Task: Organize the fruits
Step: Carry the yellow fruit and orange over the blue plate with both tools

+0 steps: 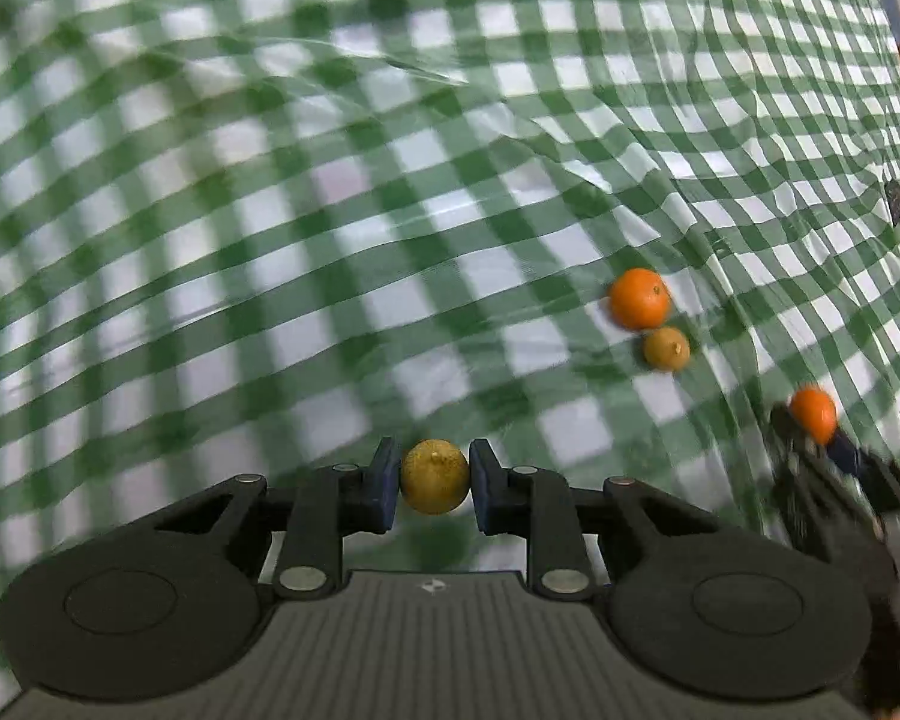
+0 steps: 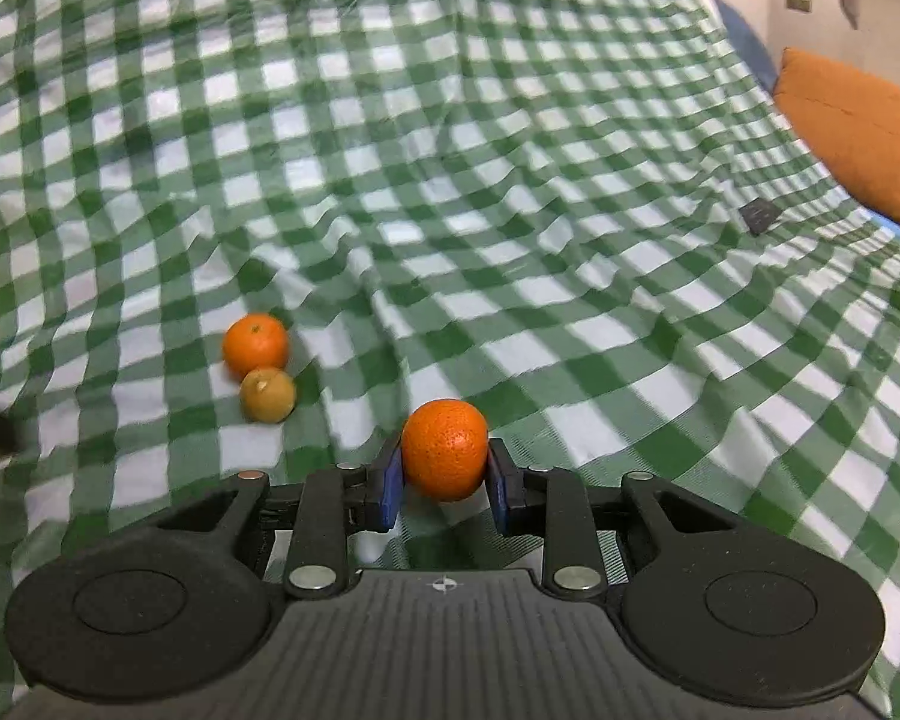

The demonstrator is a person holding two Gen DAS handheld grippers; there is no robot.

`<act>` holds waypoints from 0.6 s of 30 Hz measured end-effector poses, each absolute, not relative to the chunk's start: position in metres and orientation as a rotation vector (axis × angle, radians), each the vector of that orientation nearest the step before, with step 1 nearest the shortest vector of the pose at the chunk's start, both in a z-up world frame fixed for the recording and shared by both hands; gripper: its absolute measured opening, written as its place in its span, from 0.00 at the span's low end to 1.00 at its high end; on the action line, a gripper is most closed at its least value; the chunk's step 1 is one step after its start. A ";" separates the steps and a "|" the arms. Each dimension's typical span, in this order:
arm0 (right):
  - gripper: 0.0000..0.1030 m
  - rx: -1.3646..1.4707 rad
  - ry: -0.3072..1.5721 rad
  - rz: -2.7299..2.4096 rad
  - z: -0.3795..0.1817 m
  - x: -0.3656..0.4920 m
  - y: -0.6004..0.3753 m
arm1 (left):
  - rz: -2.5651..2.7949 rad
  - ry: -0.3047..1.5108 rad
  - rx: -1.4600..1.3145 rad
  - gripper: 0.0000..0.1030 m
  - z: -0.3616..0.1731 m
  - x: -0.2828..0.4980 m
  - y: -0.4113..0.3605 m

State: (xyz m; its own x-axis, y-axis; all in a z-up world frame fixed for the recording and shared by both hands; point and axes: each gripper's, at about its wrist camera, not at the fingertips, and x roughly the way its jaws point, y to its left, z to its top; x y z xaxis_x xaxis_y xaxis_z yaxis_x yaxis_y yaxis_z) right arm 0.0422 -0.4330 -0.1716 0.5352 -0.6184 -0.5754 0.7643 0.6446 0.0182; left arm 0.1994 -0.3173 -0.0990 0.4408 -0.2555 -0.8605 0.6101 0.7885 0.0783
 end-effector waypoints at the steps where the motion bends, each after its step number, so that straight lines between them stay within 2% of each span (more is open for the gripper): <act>1: 0.29 0.276 0.566 -0.841 -0.171 0.041 -0.432 | -0.533 0.973 0.412 0.26 -0.089 0.191 -0.302; 4: 0.29 0.243 0.585 -0.846 -0.163 0.037 -0.426 | -0.468 0.983 0.408 0.26 -0.060 0.168 -0.259; 8: 0.29 0.230 0.578 -0.782 -0.124 0.016 -0.401 | -0.383 0.985 0.394 0.26 -0.035 0.129 -0.194; 18: 0.29 0.274 0.670 -0.329 -0.040 -0.076 -0.281 | -0.269 1.064 0.312 0.26 -0.019 0.043 -0.075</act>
